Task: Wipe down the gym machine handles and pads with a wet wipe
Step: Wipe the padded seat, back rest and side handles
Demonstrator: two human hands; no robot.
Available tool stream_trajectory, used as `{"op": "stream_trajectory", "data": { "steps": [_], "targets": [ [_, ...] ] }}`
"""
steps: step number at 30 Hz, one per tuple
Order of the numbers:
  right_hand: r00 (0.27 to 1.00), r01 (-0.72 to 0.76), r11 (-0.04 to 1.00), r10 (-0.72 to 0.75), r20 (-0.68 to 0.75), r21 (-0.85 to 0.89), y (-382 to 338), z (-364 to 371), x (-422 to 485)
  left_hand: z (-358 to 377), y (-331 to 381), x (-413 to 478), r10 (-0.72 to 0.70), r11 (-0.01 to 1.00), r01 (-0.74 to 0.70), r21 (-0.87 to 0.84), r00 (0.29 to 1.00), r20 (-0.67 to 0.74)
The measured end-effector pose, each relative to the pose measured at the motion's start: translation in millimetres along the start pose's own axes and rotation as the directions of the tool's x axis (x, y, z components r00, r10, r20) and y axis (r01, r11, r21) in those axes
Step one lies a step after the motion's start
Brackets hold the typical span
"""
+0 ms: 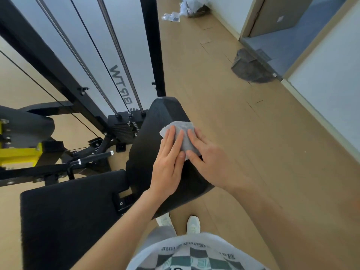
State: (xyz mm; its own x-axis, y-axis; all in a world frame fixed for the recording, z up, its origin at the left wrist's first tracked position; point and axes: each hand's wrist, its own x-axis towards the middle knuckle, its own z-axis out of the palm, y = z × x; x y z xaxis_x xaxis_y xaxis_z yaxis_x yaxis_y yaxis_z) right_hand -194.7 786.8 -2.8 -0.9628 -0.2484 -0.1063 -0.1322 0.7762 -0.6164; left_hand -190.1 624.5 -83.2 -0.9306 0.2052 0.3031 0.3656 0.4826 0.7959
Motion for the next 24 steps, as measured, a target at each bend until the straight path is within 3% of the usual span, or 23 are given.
{"op": "stream_trajectory", "data": {
  "steps": [5,10,19,24],
  "targets": [
    [0.994,-0.031,0.986,0.048,0.100,-0.164,-20,-7,49,-16,-32,30,-0.019,1.000,0.019,0.017,1.000,0.006],
    [0.988,-0.045,0.985,0.068,0.139,-0.165,-30,-1,100,-32,-61,60,-0.062,0.998,0.062,-0.013,0.998,0.015],
    [0.968,0.030,0.948,0.051,0.245,-0.316,-52,-1,173,-48,-115,87,-0.267,0.956,0.273,-0.107,0.962,0.067],
    [0.914,0.094,0.849,0.133,0.383,-0.520,-71,6,209,-56,-143,81,-0.284,0.946,0.292,-0.139,0.956,0.075]
  ]
}}
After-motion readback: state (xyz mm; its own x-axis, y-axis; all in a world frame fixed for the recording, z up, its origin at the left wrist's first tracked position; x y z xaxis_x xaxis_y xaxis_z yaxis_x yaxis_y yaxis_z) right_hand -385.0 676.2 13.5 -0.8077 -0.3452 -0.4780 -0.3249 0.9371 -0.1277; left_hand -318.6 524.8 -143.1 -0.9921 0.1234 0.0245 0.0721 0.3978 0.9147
